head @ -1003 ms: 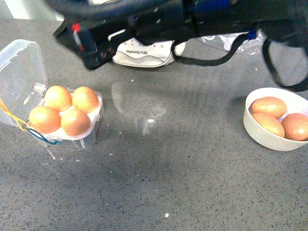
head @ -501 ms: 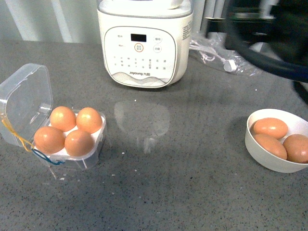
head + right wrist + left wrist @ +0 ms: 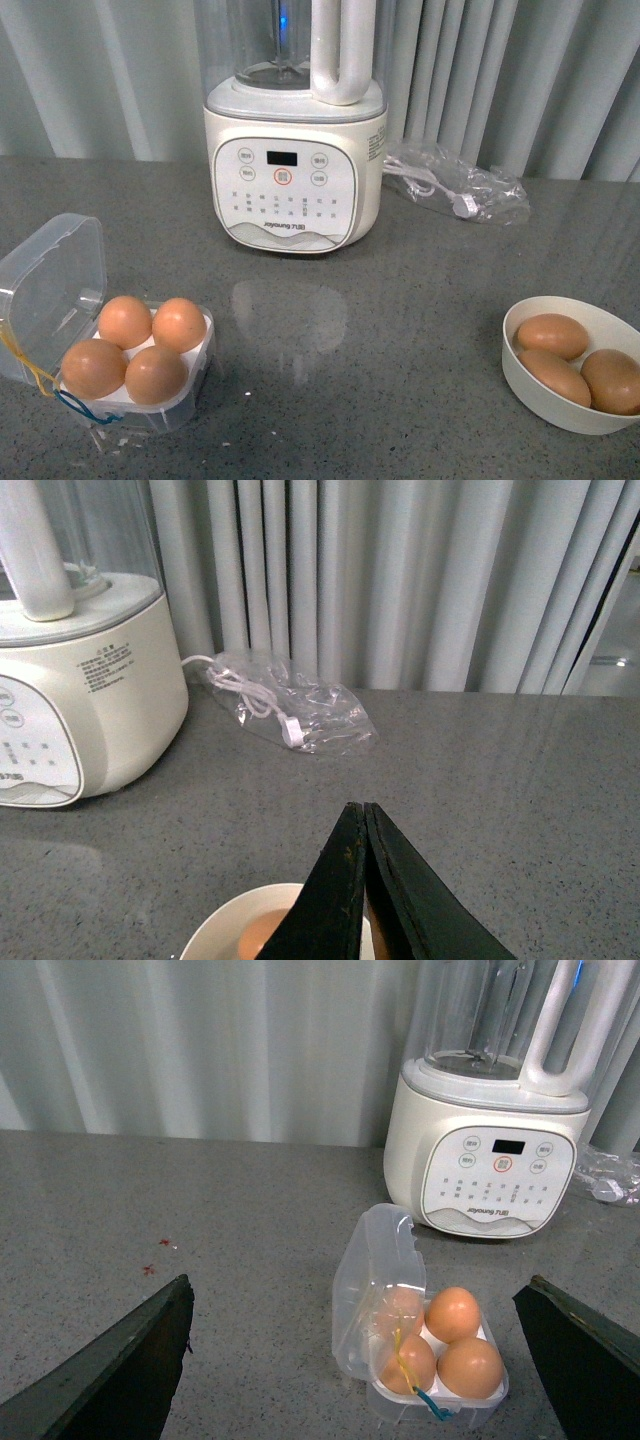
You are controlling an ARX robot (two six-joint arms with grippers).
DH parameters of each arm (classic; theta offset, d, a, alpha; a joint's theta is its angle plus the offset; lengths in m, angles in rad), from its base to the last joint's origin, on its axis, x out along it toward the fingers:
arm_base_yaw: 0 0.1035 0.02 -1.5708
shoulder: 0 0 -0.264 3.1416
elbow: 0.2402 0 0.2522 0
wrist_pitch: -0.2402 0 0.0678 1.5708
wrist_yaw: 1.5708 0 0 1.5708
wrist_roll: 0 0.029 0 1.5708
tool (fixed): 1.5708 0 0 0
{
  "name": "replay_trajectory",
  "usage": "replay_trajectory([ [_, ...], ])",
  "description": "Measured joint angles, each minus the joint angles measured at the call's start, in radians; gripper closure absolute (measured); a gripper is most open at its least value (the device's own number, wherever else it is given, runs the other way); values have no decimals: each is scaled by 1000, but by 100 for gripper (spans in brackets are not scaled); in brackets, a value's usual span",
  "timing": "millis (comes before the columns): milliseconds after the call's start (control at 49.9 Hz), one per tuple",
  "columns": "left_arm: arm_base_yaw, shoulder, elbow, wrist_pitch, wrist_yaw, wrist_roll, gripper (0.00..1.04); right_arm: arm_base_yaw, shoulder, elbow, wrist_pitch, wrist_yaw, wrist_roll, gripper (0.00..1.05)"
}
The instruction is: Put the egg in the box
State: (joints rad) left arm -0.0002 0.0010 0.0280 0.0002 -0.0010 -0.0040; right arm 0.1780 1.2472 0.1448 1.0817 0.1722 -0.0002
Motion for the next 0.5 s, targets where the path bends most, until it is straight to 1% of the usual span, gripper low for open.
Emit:
replay_trajectory([
  [160,0,0,0,0,0,0,7,-33,-111,-45,-65,-36,0,102],
  [381,0,0,0,0,0,0,7,-86,-330,-104,-223,-86,0,102],
  [441,0,0,0,0,0,0,7,-129,-382,-114,-266,-152,0,102],
  [501,0,0,0,0,0,0,7,-160,-433,-122,-308,-167,0,102],
])
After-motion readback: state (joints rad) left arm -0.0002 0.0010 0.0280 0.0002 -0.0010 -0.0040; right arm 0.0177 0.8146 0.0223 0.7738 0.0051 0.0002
